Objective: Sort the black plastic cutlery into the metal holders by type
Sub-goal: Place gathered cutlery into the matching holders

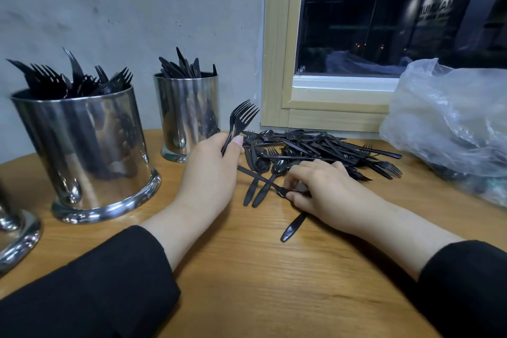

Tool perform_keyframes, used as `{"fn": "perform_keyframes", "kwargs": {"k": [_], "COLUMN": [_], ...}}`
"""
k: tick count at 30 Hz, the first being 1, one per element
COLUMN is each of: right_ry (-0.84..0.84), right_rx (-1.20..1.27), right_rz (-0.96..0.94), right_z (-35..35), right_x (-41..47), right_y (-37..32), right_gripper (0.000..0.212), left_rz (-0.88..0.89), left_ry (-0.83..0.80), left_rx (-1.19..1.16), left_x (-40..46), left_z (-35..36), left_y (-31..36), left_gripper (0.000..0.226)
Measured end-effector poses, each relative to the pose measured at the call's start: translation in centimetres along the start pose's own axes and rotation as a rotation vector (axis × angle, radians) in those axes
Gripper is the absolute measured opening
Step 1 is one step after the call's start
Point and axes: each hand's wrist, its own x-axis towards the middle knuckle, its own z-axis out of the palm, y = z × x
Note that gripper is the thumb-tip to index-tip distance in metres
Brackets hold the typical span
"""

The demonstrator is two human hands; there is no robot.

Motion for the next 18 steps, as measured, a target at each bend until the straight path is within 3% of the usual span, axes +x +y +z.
{"fn": "perform_keyframes", "kwargs": {"k": [4,12,18], "right_ry": [-0.032,-0.015,-0.015], "right_rx": [0.110,0.129,0.142], "right_rz": [0.033,0.094,0.158], "right_z": [0.24,0.49,0.52], "right_x": [0.03,0.10,0.05], "right_y": [-0.11,-0.44,-0.17], "right_gripper": [0.018,0.024,0.023], "left_rz": [0.040,0.122,0.084], "left_ry": [-0.020,-0.263,-0.312], "left_rx": [0.089,0.334,0.319], "left_x": [0.18,-0.26,-0.32], "left_z": [-0.30,0.15,0.18], "left_y": [-0.14,-0.59,-0.70], "left_gripper": [0.038,0.037,0.037]}}
